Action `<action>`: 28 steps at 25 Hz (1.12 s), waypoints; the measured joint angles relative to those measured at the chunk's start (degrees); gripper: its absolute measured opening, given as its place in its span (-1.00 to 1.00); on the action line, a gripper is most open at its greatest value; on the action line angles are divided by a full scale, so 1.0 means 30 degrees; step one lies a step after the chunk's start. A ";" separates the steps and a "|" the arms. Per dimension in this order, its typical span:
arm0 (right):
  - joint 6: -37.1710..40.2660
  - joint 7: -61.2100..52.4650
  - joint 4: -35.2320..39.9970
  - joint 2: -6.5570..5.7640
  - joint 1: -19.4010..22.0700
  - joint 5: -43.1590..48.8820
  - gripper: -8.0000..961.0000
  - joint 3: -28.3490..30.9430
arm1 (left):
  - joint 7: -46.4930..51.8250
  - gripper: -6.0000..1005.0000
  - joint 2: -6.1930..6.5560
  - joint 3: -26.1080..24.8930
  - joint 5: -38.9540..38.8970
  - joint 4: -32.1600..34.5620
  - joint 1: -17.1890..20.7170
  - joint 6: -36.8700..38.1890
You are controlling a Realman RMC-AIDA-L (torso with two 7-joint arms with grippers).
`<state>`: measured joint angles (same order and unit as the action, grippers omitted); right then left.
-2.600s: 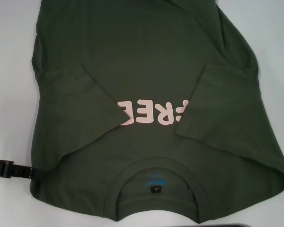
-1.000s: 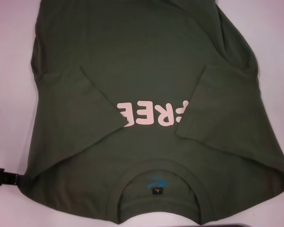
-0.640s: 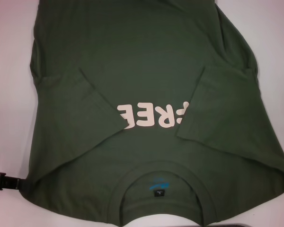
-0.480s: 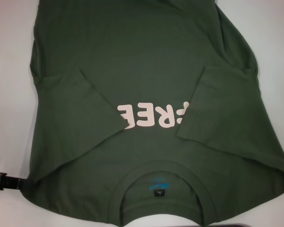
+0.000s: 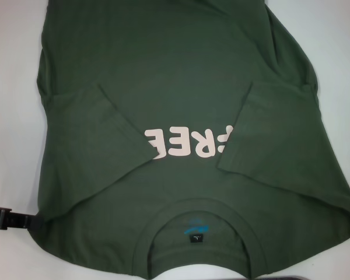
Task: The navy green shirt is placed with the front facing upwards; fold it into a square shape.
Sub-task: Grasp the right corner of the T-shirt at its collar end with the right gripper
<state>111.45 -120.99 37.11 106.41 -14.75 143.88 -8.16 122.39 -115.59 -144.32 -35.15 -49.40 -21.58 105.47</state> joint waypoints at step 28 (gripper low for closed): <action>-0.1103 -0.0977 -0.0264 0.0502 -0.0384 0.2377 0.46 -0.0961 | -0.0363 -0.94 0.0007 -0.0078 0.0000 0.0002 0.0014 -0.0119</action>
<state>108.14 -123.92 36.31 107.91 -15.90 151.01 -11.04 121.30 -115.57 -144.55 -35.15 -49.39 -21.54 105.11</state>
